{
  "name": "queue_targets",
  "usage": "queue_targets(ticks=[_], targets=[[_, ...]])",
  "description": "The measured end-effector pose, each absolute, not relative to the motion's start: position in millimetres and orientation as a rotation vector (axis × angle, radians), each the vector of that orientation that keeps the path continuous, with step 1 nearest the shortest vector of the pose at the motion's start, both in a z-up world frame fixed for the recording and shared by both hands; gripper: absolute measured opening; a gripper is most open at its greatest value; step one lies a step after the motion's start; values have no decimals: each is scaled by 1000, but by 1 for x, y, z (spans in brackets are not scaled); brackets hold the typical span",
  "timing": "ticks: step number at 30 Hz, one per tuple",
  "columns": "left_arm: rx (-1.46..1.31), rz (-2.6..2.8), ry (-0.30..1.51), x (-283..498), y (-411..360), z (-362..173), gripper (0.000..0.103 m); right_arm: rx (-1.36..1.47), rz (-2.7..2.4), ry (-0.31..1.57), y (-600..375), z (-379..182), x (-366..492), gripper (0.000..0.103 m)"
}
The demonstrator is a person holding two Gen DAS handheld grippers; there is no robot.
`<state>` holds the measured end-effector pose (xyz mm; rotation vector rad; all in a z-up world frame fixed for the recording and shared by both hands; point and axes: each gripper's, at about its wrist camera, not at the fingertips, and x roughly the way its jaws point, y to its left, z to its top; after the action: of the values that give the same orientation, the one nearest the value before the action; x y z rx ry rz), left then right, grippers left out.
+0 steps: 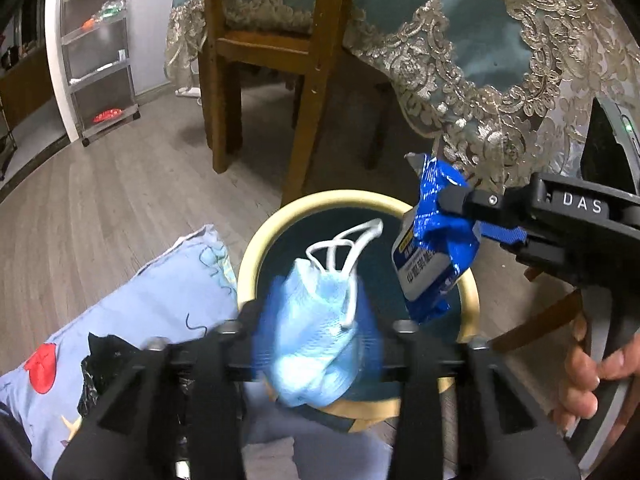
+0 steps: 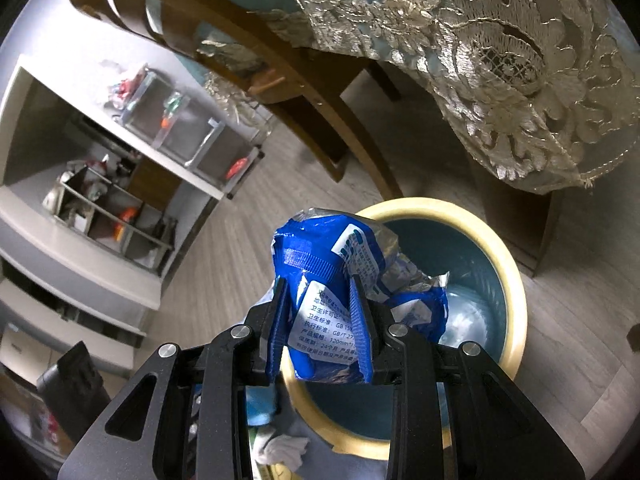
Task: Collect trash
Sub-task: 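Carry both items over the wastebasket and open both tools to drop them, then move both tools back over the trash pile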
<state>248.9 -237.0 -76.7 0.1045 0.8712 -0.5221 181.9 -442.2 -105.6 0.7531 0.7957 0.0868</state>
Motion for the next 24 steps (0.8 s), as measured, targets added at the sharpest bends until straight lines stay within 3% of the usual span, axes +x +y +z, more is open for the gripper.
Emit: queue_targets(ticks=[2,4,14,24], targets=[[113,-514,854,247,-236,-75,61,747,91,801,-441,-106,183,36],[120,-503,849,246,-232,-74,65,741,86,808,-440,-106,185,38],[103,-447,814,214,-176,-49,66,685,99,785,-427,-91,186,76],[77,-325,742,155,-81,1,70,558,148,741,-387,-51,157,89]])
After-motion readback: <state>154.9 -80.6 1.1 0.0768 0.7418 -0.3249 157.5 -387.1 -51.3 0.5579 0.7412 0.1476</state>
